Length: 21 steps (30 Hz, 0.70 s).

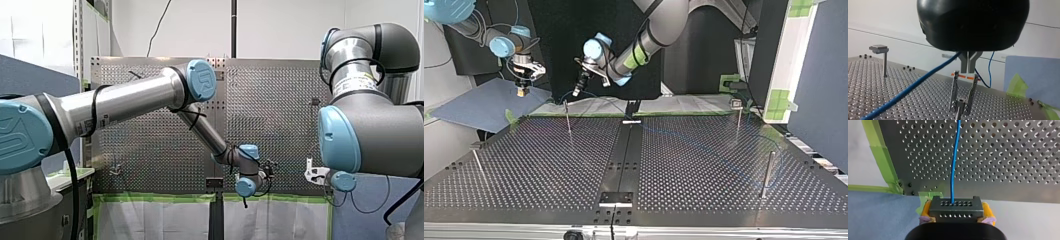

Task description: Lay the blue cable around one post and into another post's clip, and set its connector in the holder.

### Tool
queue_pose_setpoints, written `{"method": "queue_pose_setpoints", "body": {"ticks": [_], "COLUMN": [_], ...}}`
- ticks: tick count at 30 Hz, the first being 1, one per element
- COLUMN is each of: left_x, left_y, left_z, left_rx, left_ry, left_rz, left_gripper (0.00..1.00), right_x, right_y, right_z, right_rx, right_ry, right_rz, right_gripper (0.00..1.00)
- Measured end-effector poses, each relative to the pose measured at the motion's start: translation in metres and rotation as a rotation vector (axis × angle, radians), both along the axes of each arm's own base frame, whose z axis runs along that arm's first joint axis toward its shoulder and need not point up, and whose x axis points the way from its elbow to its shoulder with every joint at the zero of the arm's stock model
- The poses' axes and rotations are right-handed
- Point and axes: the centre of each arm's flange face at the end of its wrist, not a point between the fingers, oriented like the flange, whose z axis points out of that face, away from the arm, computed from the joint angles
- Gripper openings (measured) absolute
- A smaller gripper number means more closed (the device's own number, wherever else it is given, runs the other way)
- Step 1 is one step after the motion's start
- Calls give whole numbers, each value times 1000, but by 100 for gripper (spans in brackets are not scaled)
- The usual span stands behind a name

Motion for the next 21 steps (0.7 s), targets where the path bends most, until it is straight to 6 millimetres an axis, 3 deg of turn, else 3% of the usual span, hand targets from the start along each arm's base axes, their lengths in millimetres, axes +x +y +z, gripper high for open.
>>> {"method": "queue_pose_setpoints", "body": {"ticks": [10, 17, 21], "left_x": [11, 10, 15], "left_y": [-1, -1, -2], "left_z": [5, -10, -7], "left_rx": [-28, -25, -59], "left_ry": [0, 22, 21], "left_rz": [-3, -2, -1], "left_gripper": [0, 0, 0], "right_x": [5, 7, 7], "right_y": [-5, -6, -6], "right_z": [4, 4, 4], "right_rx": [-14, -21, -22], "right_ry": [-2, -6, -6], "right_rz": [22, 27, 29], "right_gripper": [0, 0, 0]}}
